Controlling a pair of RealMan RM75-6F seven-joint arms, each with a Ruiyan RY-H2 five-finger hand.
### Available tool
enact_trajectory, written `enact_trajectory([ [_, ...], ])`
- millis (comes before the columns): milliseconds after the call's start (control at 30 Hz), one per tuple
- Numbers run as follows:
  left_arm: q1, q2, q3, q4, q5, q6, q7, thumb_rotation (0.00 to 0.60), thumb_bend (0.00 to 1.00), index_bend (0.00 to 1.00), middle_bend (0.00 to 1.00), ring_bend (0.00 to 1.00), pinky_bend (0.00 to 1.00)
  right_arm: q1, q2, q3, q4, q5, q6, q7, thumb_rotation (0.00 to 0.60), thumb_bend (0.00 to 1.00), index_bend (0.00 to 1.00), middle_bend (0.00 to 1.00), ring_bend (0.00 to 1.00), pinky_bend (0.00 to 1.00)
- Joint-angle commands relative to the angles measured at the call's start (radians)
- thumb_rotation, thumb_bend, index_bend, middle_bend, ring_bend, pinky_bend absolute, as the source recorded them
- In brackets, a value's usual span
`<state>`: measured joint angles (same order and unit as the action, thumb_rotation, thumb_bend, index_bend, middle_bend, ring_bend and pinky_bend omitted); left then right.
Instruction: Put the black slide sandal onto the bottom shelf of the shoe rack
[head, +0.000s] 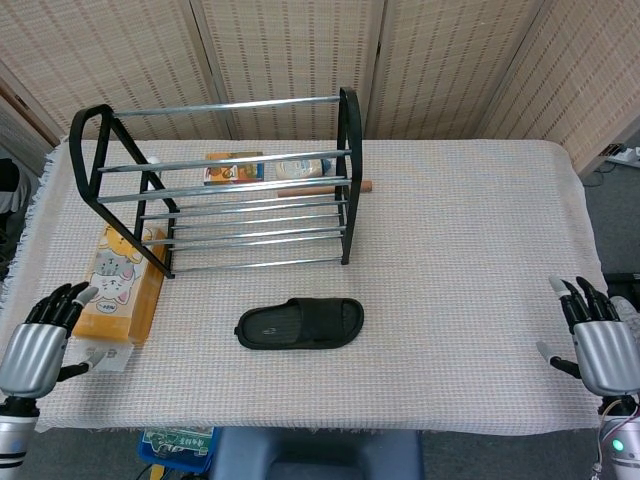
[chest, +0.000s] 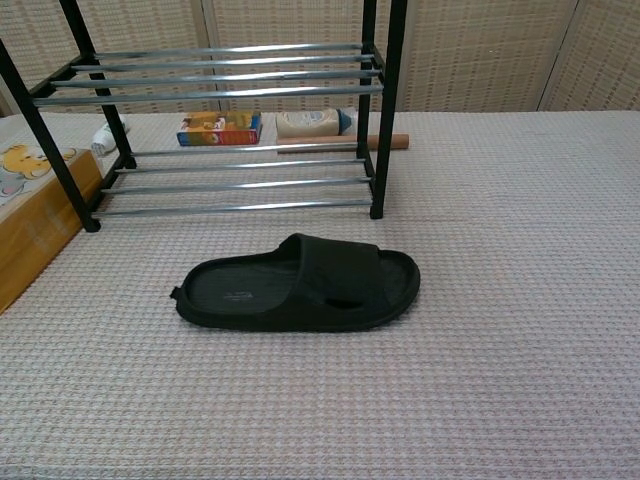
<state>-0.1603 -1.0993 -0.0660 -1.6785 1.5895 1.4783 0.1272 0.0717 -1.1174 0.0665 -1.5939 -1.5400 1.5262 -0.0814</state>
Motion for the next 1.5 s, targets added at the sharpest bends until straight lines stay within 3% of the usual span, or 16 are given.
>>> enact_trajectory([
  [33, -0.035, 0.012, 0.001, -0.036, 0.038, -0.031, -0.007, 0.600, 0.16, 0.16, 0.14, 0.13, 0.24, 0.001, 0.001, -0.001, 0.002, -0.003, -0.001, 0.004, 0.600, 0.20, 0.00, 0.13, 0.10, 0.15],
  [200, -0.100, 0.013, -0.002, -0.111, 0.091, -0.095, 0.006, 0.600, 0.16, 0.16, 0.14, 0.14, 0.25, 0.001, 0.002, -0.001, 0.009, -0.008, 0.002, 0.015, 0.600, 0.20, 0.00, 0.13, 0.10, 0.15],
  [333, -0.151, -0.015, -0.018, -0.162, 0.106, -0.144, 0.046, 0.600, 0.16, 0.16, 0.14, 0.17, 0.31, -0.001, 0.004, -0.001, 0.014, -0.010, 0.006, 0.024, 0.600, 0.20, 0.00, 0.13, 0.10, 0.15],
  [567, -0.252, -0.082, -0.036, -0.247, 0.020, -0.319, 0.158, 0.600, 0.16, 0.09, 0.14, 0.16, 0.31, -0.006, 0.006, -0.004, 0.024, -0.012, 0.012, 0.037, 0.600, 0.20, 0.00, 0.13, 0.10, 0.15],
  [767, -0.354, -0.149, -0.070, -0.275, -0.195, -0.499, 0.252, 0.600, 0.16, 0.00, 0.07, 0.09, 0.30, -0.011, 0.003, -0.006, 0.037, -0.012, 0.018, 0.054, 0.600, 0.20, 0.00, 0.13, 0.10, 0.15],
  [867, -0.397, -0.195, -0.085, -0.250, -0.316, -0.541, 0.323, 0.600, 0.16, 0.00, 0.04, 0.07, 0.30, -0.013, 0.001, -0.007, 0.044, -0.012, 0.019, 0.062, 0.600, 0.20, 0.00, 0.13, 0.10, 0.15],
  [1167, -0.494, -0.316, -0.095, -0.177, -0.614, -0.533, 0.513, 0.600, 0.16, 0.00, 0.00, 0.03, 0.28, -0.010, -0.001, -0.005, 0.057, -0.015, 0.017, 0.076, 0.600, 0.20, 0.00, 0.13, 0.10, 0.15],
  [1500, -0.597, -0.340, -0.085, -0.181, -0.871, -0.506, 0.633, 0.600, 0.11, 0.00, 0.00, 0.00, 0.20, -0.010, -0.006, -0.006, 0.065, -0.017, 0.017, 0.085, 0.600, 0.20, 0.00, 0.13, 0.10, 0.15],
])
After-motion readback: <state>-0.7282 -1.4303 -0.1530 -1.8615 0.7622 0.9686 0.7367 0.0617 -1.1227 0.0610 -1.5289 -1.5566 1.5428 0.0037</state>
